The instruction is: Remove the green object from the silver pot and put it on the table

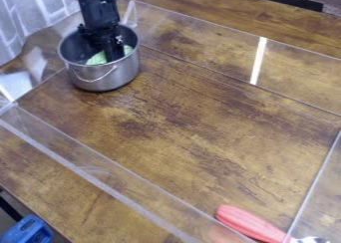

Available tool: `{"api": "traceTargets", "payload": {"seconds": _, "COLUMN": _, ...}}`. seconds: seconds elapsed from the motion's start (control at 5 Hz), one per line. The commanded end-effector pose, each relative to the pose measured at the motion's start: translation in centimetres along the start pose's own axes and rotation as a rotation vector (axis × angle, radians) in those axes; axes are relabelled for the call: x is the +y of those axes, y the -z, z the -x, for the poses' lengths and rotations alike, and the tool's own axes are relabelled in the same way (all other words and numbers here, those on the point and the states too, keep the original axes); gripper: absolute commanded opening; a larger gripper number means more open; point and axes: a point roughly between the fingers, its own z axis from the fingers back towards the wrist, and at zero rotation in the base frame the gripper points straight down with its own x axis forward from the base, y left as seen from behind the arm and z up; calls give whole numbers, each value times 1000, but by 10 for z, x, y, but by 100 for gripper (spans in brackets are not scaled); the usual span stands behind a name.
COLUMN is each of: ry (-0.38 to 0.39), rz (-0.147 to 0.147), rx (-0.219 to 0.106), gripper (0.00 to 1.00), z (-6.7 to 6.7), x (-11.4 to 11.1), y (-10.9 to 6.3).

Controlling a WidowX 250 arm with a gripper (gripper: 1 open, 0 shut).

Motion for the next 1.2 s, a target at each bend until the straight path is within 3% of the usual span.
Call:
{"api": "traceTargets", "payload": {"seconds": 0.0, "ry": 15, "rz": 58, "rx": 52, "gripper": 100, "z": 3, "x": -24, "y": 29}}
{"api": "traceTargets", "payload": {"seconds": 0.2, "ry": -9, "rz": 77, "rx": 55, "gripper": 100, "z": 12, "x": -30, "y": 26}}
{"api": "traceTargets", "payload": {"seconds": 0.4, "ry": -18, "rz": 68, "rx": 51, "gripper": 0, "z": 14, "x": -31, "y": 8}}
{"api": "traceTargets", "payload": {"seconds": 0.6, "ry": -28, "rz": 58, "rx": 48, "gripper": 0, "z": 16, "x": -33, "y": -10}}
{"api": "traceTargets", "payload": {"seconds": 1.0, "ry": 67, "rz": 14, "rx": 86, "gripper": 0, "z": 6, "x": -57, "y": -43}}
